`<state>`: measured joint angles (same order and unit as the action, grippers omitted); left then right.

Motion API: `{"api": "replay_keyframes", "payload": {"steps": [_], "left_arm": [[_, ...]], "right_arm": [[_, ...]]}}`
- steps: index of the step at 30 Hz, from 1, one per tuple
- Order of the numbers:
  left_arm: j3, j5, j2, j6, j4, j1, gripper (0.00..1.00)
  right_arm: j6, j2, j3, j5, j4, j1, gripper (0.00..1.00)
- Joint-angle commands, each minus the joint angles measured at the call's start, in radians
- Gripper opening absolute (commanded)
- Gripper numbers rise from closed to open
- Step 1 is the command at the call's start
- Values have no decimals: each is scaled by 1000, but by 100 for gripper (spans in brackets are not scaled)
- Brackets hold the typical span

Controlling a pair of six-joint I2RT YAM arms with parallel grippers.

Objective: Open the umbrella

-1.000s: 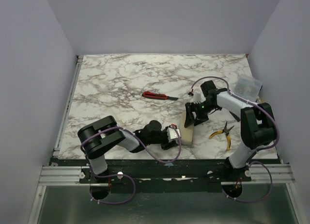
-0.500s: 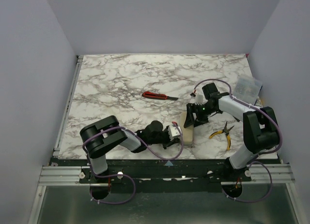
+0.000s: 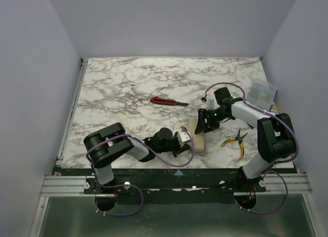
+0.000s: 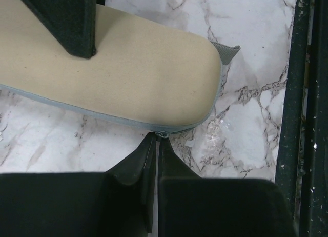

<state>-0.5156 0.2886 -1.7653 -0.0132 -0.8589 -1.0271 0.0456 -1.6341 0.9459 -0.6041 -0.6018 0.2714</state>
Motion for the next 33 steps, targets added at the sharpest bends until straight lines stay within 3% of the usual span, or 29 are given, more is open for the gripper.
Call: {"api": "replay_keyframes", "payload": {"steps": [1,10,28,33], "left_arm": [[-32,-102,40,-46,24,25,0],[-96,-154,20,-137,113,99,0],[-222,-59,-2,-281,242,293,0],[-222,-46,2,-311,247,310,0]], "right_arm": [[-91,-18,32,-16,7,-2,53],[-265,-68,84,-44,-66,-1,43],[-580,-150,140,-43,-210,-1,40],[-755,-158,168,-55,-264,1,40]]}}
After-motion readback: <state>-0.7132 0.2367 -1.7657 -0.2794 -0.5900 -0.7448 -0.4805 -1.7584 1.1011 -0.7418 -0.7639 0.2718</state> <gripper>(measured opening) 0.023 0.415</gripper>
